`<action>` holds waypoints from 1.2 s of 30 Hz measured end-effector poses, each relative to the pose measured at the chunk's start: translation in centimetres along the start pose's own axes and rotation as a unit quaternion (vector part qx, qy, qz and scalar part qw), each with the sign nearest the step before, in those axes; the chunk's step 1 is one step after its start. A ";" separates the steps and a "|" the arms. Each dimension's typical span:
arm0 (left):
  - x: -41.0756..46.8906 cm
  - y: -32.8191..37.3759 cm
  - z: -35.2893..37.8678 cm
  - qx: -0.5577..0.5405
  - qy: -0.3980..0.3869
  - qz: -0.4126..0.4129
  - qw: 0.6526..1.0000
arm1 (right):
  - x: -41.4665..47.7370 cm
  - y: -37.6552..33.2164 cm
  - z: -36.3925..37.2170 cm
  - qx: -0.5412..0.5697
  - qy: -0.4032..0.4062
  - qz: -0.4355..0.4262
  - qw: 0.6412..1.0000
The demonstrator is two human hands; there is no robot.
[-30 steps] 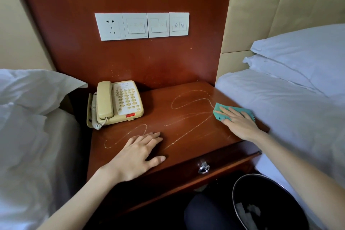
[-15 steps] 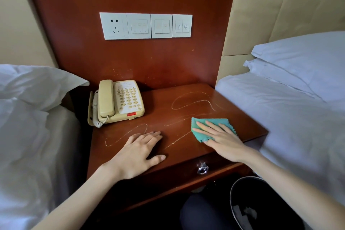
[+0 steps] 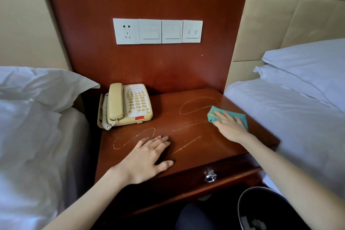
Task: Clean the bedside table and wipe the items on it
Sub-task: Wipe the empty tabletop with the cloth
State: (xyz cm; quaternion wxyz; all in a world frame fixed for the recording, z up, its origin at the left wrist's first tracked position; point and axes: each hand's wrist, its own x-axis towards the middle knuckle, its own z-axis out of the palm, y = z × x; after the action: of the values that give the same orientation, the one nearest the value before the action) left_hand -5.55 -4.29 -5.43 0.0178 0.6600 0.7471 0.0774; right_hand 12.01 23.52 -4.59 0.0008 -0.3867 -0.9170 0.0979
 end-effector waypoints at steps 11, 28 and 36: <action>-0.1 0.1 0.0 -0.002 -0.001 -0.001 1.000 | 0.9 3.4 -0.9 0.011 0.004 0.037 0.999; 0.0 0.1 0.3 -0.019 0.007 -0.009 1.000 | -0.5 -5.6 2.6 -0.042 -0.001 -0.163 0.986; -0.1 0.3 0.2 -0.021 0.010 -0.012 1.000 | 0.2 -5.6 2.0 -0.042 0.006 -0.118 0.992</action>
State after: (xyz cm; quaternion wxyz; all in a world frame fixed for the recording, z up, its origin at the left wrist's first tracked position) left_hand -5.18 -4.36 -5.62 0.0251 0.6498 0.7531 0.1000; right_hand 7.72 19.46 -5.54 0.0013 -0.2760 -0.9595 0.0562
